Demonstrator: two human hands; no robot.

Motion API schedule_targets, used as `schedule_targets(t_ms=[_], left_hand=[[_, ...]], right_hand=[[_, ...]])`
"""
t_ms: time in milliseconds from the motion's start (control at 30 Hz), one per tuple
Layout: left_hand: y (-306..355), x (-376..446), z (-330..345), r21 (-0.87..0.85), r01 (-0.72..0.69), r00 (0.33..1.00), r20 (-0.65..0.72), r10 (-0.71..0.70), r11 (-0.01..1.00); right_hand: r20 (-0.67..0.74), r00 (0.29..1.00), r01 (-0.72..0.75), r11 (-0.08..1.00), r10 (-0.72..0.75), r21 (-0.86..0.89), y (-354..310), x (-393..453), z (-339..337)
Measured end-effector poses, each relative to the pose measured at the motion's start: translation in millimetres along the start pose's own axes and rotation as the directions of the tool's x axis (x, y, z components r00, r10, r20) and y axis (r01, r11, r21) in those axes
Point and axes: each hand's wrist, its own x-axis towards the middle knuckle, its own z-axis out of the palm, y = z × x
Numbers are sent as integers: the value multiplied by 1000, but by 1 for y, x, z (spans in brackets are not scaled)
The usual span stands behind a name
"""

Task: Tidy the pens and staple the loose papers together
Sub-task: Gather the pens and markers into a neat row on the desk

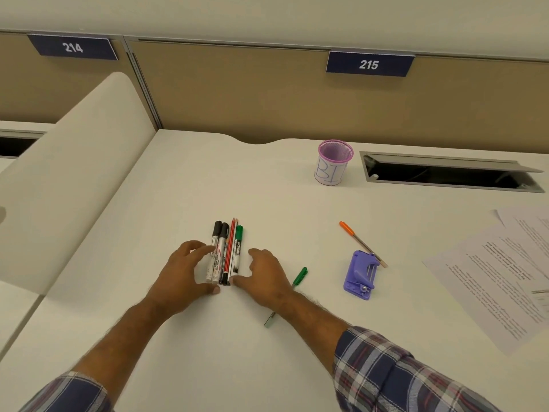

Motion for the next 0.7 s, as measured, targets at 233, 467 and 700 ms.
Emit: schedule_targets(t_ms=[233,467,700], left_hand=[[61,-23,36,-58,-182,980,-89,177,982],[116,-28,82,4,-132,978,163,130,991],[122,-19,85,60,-28,993,114,21,998]], right_hand=[[-228,973,-45,998,34,-46,42,-4,-64],[-403,911,-151,979,84,-138,92,3,-134],[-405,873,-380,900,272,-215,113,9,-171]])
